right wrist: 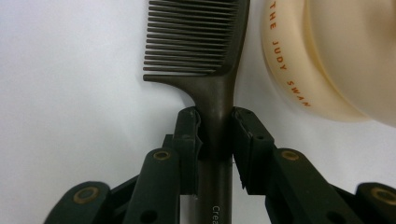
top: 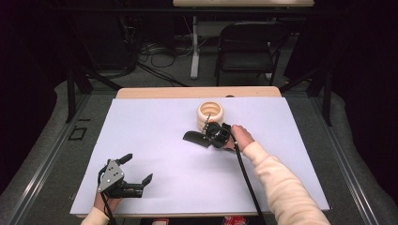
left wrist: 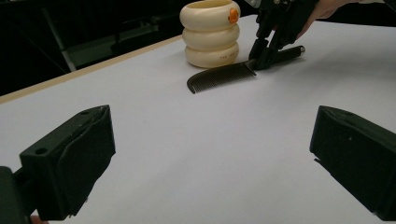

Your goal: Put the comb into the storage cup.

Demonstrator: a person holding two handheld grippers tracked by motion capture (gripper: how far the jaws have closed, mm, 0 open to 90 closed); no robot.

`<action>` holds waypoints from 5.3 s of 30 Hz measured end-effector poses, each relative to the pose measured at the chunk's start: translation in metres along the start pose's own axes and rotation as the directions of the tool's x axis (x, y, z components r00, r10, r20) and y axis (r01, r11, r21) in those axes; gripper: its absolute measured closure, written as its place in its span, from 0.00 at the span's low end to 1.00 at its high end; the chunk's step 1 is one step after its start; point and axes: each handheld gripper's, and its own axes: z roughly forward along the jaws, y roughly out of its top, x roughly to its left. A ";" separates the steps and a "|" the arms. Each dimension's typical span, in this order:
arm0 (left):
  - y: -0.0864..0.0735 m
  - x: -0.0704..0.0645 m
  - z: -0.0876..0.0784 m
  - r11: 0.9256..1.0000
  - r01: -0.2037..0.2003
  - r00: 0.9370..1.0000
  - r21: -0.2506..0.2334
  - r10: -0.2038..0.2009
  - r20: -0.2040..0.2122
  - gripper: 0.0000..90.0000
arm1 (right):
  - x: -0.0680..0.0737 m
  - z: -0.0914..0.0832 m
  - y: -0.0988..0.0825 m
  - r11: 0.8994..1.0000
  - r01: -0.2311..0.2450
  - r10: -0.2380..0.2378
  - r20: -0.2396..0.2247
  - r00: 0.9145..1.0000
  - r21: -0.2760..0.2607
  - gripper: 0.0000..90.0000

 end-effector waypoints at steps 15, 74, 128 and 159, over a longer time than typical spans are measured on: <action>0.000 0.000 -0.001 1.000 0.001 1.000 -0.004 -0.001 -0.003 0.00 | 0.004 -0.010 -0.007 0.997 0.046 -0.044 0.038 0.998 -0.068 0.80; 0.001 -0.001 -0.001 1.000 0.002 1.000 -0.007 -0.002 -0.006 0.00 | 0.012 -0.060 -0.057 0.917 -0.066 0.061 -0.024 0.998 -0.392 0.80; 0.001 -0.001 -0.003 1.000 0.001 1.000 -0.015 -0.001 -0.005 0.00 | -0.002 -0.088 -0.077 0.858 -0.136 0.147 -0.017 0.989 -0.496 0.80; 0.001 -0.001 -0.003 1.000 -0.001 1.000 -0.018 0.001 -0.004 0.00 | -0.013 -0.100 -0.088 0.780 -0.209 0.263 0.006 0.965 -0.590 0.80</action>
